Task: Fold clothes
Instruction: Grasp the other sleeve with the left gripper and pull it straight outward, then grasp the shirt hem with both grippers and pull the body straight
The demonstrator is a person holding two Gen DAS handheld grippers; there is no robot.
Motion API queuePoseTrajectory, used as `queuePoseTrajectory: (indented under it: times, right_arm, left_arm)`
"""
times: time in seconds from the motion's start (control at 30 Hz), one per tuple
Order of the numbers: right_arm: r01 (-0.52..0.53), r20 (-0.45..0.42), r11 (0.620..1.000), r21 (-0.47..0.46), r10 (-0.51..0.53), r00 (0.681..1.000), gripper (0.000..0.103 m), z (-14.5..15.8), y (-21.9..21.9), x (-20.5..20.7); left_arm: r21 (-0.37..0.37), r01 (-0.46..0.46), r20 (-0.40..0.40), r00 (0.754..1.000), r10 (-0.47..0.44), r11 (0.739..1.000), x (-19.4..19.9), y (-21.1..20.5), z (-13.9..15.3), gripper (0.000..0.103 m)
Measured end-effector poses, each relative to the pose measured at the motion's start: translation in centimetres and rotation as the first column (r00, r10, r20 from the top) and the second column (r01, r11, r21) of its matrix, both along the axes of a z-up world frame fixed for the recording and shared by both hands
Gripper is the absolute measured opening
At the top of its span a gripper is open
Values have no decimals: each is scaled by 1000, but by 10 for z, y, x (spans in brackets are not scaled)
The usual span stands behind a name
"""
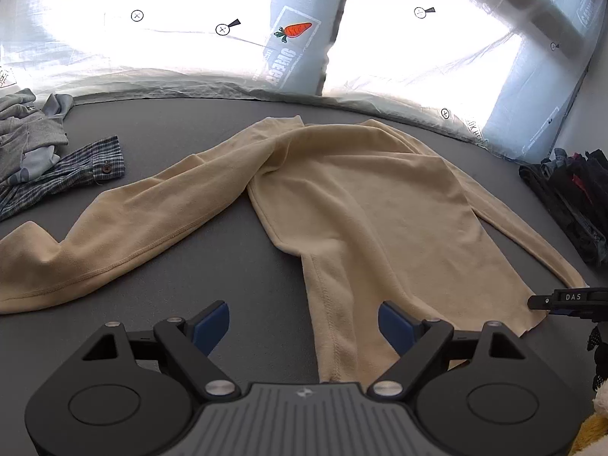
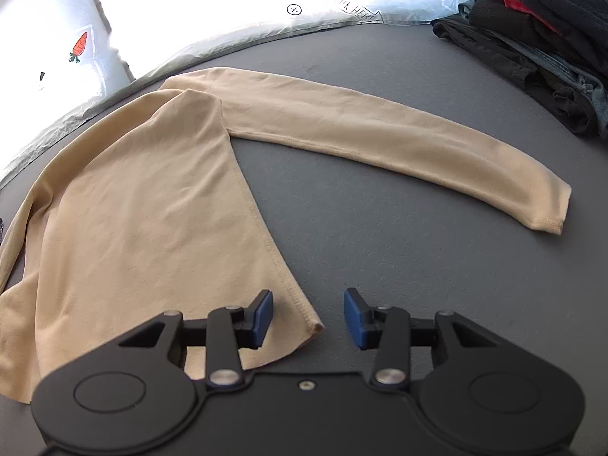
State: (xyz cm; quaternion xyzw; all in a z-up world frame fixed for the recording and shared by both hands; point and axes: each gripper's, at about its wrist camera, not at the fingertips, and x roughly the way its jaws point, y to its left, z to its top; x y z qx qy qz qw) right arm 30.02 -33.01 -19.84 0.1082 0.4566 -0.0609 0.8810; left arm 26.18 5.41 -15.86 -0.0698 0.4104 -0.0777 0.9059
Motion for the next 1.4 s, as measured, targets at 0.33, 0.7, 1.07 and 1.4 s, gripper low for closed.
queuePoseTrajectory:
  times: [0.33,0.7,1.07,1.4]
  right_arm:
    - [-215,18,976,-42,216,976,3,3,13,0]
    - [-289,193,956,54,274,942,3,85,-20,-69]
    - [-229,-62,972,51,232,971,22,25,-31,-73]
    - [-205,38,977,-52,207,978,39,43,-29,-16]
  left_arm:
    - [58,-48,-88,995,53,997,8,-36,-34,5]
    - [-86,-240,-34,971,237,967,-64,-3,38,5]
    - [68,-254,-240,935,263,965,-64,-8,-10,40]
    - [160,-198,-82,974,213,967,15,3,17,56]
